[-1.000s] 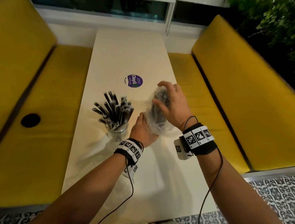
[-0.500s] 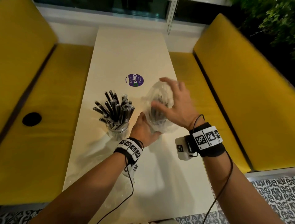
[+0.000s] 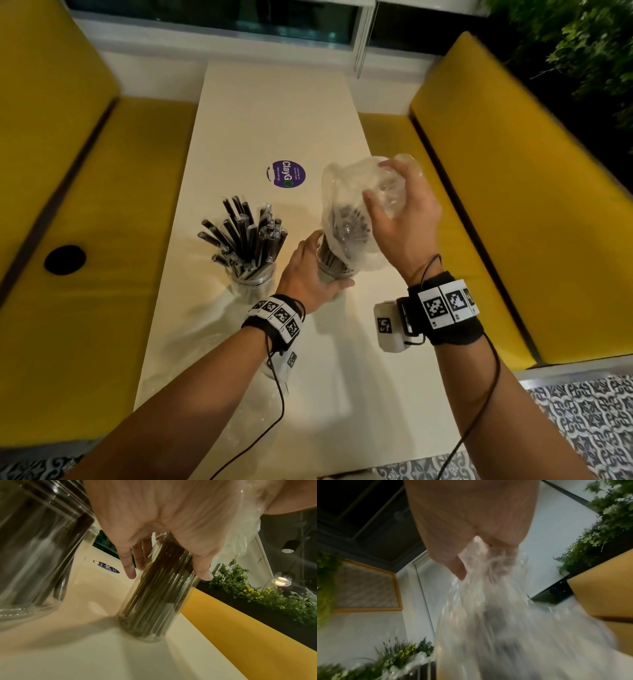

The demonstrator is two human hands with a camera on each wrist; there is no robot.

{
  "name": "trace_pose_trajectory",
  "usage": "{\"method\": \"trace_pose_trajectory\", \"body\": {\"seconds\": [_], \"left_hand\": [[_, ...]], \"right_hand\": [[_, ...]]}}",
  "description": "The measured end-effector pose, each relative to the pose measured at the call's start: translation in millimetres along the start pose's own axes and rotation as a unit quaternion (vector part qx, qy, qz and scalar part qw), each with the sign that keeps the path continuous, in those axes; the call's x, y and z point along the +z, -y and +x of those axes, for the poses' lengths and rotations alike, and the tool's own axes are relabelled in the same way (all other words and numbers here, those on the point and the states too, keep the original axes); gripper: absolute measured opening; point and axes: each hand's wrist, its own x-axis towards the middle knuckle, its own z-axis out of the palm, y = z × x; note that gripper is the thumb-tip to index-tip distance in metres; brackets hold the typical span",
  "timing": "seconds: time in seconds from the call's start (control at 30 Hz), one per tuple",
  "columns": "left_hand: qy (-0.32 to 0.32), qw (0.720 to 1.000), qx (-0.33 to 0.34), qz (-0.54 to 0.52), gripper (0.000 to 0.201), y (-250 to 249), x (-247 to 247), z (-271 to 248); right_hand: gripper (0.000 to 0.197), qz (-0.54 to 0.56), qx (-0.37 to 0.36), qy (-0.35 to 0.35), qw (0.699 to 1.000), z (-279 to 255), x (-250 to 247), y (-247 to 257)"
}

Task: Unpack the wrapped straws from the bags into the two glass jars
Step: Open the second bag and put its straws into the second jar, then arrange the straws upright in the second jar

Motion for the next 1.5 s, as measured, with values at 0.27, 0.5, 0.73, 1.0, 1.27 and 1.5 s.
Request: {"method": "trace_pose_trajectory", "body": {"seconds": [0.27, 0.5, 0.73, 1.0, 1.27, 1.5], "left_hand": [[-0.001, 1.0, 0.001, -0.013, 0.115, -2.3, -1.0, -1.8], [-0.001, 1.0, 0.0, -0.009, 0.118, -0.8, 0.5, -4.3], [-0.004, 0.999, -0.027, -0.038, 0.098, -2.3, 1.2, -6.8], [-0.015, 0.999, -0.027, -0.016, 0.099, -4.8, -0.1, -11.0], [0.003, 0.999, -0.04, -0.019, 0.097, -6.0, -4.9, -22.1], [-0.01, 0.998, -0.044, -0.043, 0.136, -8.6, -2.8, -28.9]], "right_hand": [[0.037, 0.004, -0.006, -0.076, 0.997, 2.1, -29.2, 18.1], [0.02, 0.157, -0.041, -0.224, 0.961, -20.2, -63.4, 35.0], [0.017, 0.182, 0.077, -0.257, 0.946, -115.8, -43.6, 6.4], [0.037, 0.075, 0.272, 0.053, 0.958, -232.4, 29.4, -41.5], [0.031, -0.086, 0.22, 0.213, 0.948, -229.3, 42.5, -53.2], [0.036, -0.106, 0.213, 0.186, 0.953, -205.2, 34.5, -45.6]]}}
